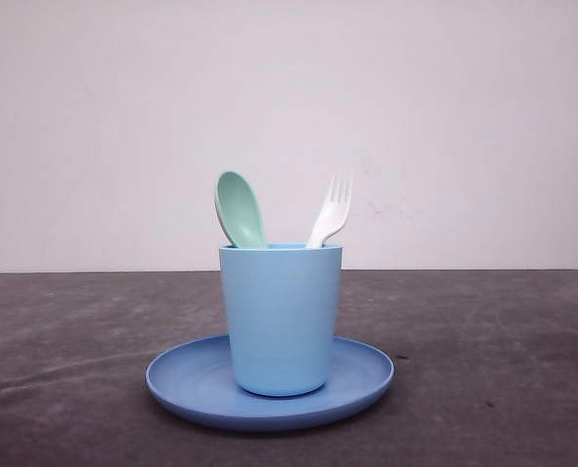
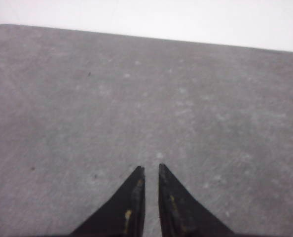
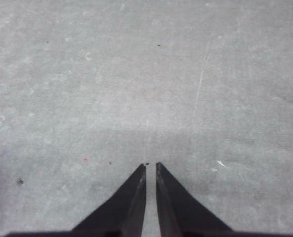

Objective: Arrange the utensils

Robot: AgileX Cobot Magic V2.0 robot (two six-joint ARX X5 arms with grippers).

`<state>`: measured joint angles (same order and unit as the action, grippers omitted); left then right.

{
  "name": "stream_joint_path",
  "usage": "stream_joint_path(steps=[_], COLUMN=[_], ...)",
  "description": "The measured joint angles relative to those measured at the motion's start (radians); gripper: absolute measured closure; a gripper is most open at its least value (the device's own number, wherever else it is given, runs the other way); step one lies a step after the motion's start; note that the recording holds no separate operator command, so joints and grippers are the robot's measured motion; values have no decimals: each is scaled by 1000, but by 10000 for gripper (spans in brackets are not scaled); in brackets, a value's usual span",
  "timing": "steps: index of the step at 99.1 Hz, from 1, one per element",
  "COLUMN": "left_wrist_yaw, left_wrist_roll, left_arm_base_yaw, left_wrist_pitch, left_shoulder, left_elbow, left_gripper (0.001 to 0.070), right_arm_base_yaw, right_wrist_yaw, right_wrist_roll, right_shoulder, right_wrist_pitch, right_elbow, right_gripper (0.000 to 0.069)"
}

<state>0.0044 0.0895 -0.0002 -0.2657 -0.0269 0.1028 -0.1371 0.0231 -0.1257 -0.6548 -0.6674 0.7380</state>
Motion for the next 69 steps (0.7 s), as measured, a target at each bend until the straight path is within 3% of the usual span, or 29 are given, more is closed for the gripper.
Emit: stream_joint_path(steps=[36, 69], left_wrist_yaw=[72, 73], left_wrist_roll=[5, 5], left_arm_base_yaw=[0, 0], left_wrist_pitch=[5, -18], left_shoulder=[1, 1], left_elbow=[0, 0], left_gripper=[684, 684], right_arm_base_yaw=[0, 0], right_wrist_yaw=[0, 0], right_wrist_roll=[0, 0], right_shoulder=[0, 0], right_wrist_pitch=[38, 39], right_elbow=[0, 0], right_gripper=[656, 656])
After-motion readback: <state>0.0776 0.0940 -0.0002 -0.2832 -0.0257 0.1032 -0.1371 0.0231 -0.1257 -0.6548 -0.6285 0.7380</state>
